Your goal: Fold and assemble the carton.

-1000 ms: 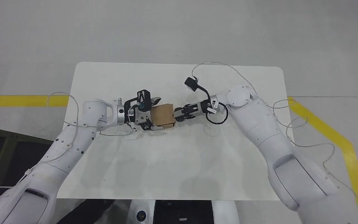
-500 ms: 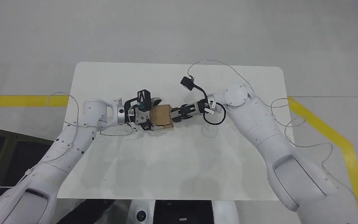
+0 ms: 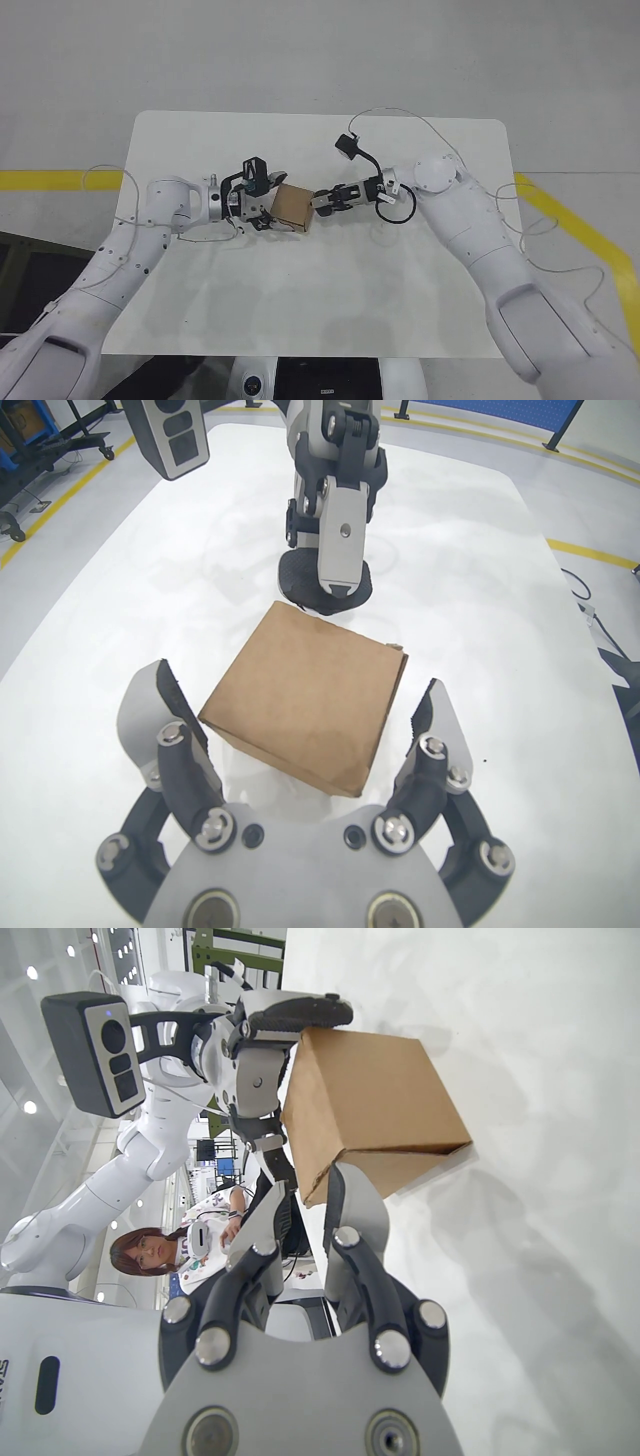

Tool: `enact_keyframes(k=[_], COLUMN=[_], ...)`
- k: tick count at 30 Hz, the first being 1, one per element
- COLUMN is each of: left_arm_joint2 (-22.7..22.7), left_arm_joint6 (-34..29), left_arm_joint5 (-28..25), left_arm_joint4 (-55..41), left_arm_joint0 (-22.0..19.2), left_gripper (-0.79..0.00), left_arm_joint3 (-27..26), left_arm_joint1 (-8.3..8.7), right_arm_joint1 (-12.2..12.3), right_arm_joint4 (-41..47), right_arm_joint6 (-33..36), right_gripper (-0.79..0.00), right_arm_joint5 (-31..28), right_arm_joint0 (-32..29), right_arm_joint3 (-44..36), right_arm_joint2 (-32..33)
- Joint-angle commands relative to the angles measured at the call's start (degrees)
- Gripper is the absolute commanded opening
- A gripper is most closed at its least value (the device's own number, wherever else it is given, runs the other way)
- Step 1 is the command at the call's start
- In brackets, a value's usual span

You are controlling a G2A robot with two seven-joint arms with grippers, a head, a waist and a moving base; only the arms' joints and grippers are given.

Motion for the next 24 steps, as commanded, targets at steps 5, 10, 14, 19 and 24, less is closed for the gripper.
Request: enact_keyframes(k=[5,10,14,19,24], left_arm_joint2=[0.22,-0.74,-2.56,-4.46,-6.35], left_arm_joint6=[-0.23,-1.22,-3.11,-6.22,-8.20], left_arm_joint5=[0.00,0.00,0.00,0.00,0.04], left_arm_joint4=[-5.86,-11.55,-16.27,-20.67,-23.46], left_arm_joint0=[-0.33,-0.83,-1.51,-2.43,-3.50], left_gripper=[0.000,0.000,0.000,0.000,0.000], left_arm_joint3=[-0.92,-1.45,-0.81,0.90,2.62], left_arm_joint1=[1.47,3.50,4.83,5.60,5.79], right_arm_joint1=[1.70,3.18,4.73,6.94,9.08], right_arm_joint4=[-1.99,-3.88,-5.67,-9.22,-15.51], right_arm_joint6=[-0.47,-3.69,-8.69,-16.60,-24.64], right_gripper=[-0.523,-0.440,0.000,0.000,0.000], right_arm_joint5=[-3.61,-7.83,-12.83,-20.74,-28.77], right_arm_joint0=[-1.88,-3.68,-5.50,-7.28,-7.22], right_arm_joint3=[-3.53,-7.71,-11.71,-14.24,-12.82], right_arm_joint2=[2.52,4.66,6.27,7.89,10.53])
